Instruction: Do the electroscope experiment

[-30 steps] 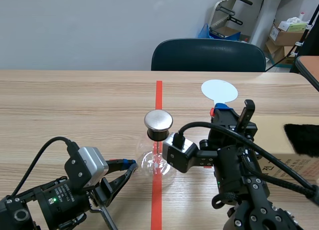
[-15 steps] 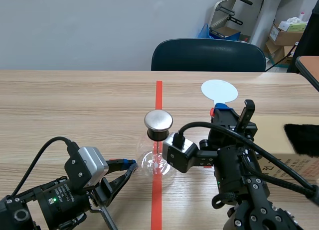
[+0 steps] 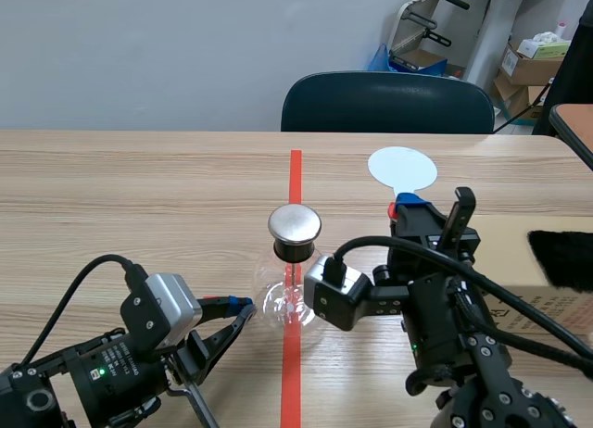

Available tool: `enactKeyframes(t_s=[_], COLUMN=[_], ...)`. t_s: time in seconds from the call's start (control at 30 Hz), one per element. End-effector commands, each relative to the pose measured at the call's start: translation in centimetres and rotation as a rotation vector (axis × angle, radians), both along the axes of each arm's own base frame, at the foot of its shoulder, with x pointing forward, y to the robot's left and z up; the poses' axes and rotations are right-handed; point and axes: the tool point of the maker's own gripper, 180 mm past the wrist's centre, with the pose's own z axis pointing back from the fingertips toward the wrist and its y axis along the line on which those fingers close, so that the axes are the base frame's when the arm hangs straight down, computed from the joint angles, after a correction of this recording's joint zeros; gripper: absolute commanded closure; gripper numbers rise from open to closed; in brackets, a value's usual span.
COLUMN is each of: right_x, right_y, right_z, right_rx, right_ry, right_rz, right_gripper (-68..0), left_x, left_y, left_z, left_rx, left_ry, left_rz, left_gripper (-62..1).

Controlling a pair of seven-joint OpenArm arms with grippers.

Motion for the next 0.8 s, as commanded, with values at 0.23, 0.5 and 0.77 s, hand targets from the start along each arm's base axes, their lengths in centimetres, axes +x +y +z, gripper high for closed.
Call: enactKeyframes(t_s=[0.23,0.5,0.77], right_x=[-1.3,-2.3,-3.5], right_y=[1.0,2.4,3.6], right_z=[1.7,1.3,0.7], right_rx=[-0.008,-0.030,-0.046], right_ry=[-0.039,-0.027,-0.011], right_rz=[0.118,0.240,0.344], right_gripper=[-0.9,-0.9,-0.9], left_x=[0.5,0.5,0.5], left_y=[-0.8,-0.7,-0.7], left_z=[0.6,0.3,0.2], left_rx=[-0.020,-0.007,-0.001], left_ry=[-0.005,0.007,0.011], left_rz=[0.006,0.010,0.011], left_gripper=[-2.5,-2.5,-2.5])
